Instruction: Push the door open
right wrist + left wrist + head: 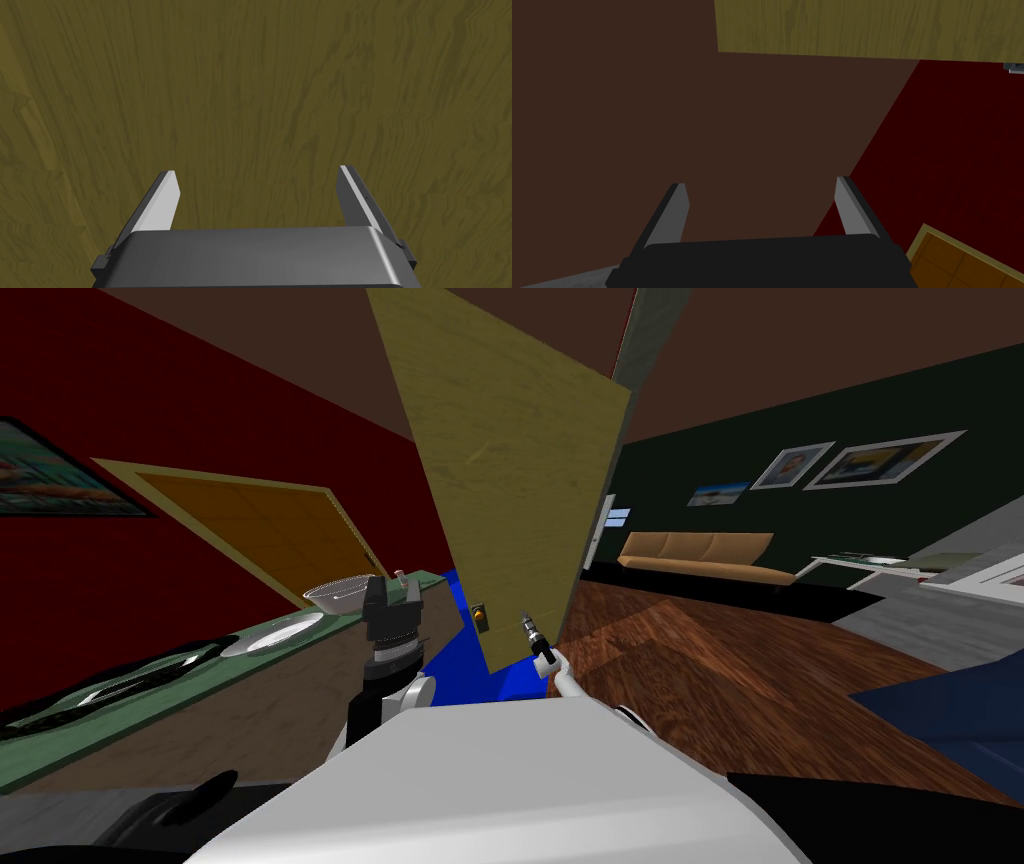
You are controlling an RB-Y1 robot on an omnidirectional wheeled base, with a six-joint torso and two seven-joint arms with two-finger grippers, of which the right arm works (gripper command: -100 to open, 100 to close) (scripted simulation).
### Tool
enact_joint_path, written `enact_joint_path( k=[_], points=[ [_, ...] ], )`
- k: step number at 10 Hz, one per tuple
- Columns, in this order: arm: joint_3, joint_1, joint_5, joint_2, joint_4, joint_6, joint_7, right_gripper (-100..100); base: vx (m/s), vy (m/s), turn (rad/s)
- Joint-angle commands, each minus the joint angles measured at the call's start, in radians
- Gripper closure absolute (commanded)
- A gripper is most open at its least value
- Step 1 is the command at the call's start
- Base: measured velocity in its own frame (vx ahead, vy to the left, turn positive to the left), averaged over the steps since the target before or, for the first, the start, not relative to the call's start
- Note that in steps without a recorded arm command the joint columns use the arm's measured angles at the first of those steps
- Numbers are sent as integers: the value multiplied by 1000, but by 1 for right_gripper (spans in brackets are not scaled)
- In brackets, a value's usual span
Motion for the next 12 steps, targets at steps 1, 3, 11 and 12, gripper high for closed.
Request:
enact_joint_path(
  k=[1, 3, 11, 12],
  points=[
    [-7, -28, -11, 5, 25, 0, 3, -100, -82, -2, 8],
    [-17, -72, -26, 13, 70, -6, 6, -100, -94, -10, 6],
    [-56, -233, -84, 53, 237, -29, 17, -100, -101, 28, 11],
    [-61, -251, -90, 60, 256, -31, 18, -100, -111, 76, 18]
  ],
)
